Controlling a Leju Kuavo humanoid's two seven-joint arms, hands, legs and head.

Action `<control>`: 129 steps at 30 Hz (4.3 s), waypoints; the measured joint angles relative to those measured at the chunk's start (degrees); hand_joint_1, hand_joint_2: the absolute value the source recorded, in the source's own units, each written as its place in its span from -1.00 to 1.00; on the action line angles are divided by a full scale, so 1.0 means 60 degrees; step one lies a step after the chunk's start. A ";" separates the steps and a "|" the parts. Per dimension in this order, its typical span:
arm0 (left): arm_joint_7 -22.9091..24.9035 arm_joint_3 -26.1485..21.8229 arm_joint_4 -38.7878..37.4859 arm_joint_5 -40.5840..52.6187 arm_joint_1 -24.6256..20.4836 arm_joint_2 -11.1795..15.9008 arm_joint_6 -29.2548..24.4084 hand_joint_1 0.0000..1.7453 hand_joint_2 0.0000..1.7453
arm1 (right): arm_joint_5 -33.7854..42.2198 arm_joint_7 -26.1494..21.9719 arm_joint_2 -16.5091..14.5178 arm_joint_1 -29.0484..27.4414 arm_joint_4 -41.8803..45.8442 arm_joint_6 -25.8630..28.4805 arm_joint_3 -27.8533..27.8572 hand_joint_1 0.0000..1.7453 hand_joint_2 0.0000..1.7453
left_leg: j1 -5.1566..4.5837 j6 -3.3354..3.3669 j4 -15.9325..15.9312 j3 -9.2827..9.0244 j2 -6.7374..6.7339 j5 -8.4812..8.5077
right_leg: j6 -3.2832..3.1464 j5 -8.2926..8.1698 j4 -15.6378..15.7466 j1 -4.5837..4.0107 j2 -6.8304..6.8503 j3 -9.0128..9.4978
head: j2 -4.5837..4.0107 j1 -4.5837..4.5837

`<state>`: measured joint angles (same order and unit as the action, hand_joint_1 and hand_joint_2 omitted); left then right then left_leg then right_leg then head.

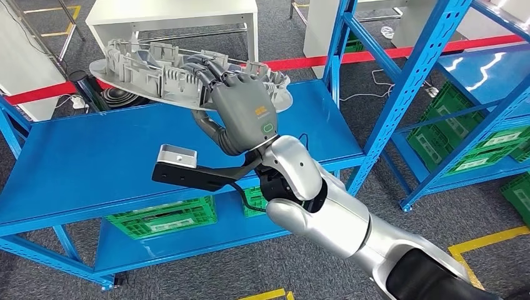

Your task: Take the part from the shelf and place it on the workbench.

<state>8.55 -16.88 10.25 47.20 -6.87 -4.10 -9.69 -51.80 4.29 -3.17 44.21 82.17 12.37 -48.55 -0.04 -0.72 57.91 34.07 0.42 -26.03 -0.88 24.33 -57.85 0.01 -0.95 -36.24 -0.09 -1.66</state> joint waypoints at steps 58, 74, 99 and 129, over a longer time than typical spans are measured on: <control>-0.0044 -0.0512 0.0069 0.0042 0.0121 0.0014 0.0220 -1.00 1.00 | -0.0623 -0.0014 -0.0039 0.0158 0.0038 -0.0170 -0.0943 1.00 1.00 | 0.0151 -0.0372 0.1722 0.1259 -0.0088 -0.0804 | -0.0283 0.0434 -0.0089 0.0070 0.0157 0.0442 | 0.0000 0.0088; 0.0087 -0.0508 0.0100 0.0357 -0.0036 0.0006 0.0356 -1.00 1.00 | -0.1103 0.0036 0.0022 -0.0150 -0.0039 -0.0084 -0.0934 1.00 1.00 | 0.0081 0.0264 0.0052 -0.0179 -0.0142 -0.0131 | 0.0326 0.1258 -0.2372 0.0098 0.0145 -0.1253 | 0.0000 0.0131; 0.0010 -0.0500 0.0113 0.0398 -0.0053 0.0015 0.0407 -1.00 1.00 | -0.1582 0.0178 -0.0040 -0.0236 0.0052 -0.0426 -0.0952 1.00 1.00 | 0.0114 -0.0088 0.0016 -0.0957 -0.0034 -0.0914 | 0.0240 -0.0811 -0.0056 0.0089 0.0212 -0.0683 | 0.0000 0.0151; -0.0148 -0.0540 0.0121 0.0252 0.0100 0.0035 0.0267 -1.00 1.00 | -0.1887 0.0088 -0.0260 -0.0461 0.0199 -0.0590 -0.1109 1.00 1.00 | 0.0102 -0.0119 -0.0044 -0.1029 -0.0025 -0.1017 | 0.0158 -0.0725 -0.0082 0.0042 0.0254 -0.0680 | 0.0000 0.0174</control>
<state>7.66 -20.13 10.98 48.71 -6.27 -3.89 -8.09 -63.12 4.82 -4.73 41.45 83.36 8.82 -55.21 0.57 -1.43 57.65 27.90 0.27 -32.13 0.07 19.98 -58.34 0.26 0.57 -40.32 -0.09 -0.62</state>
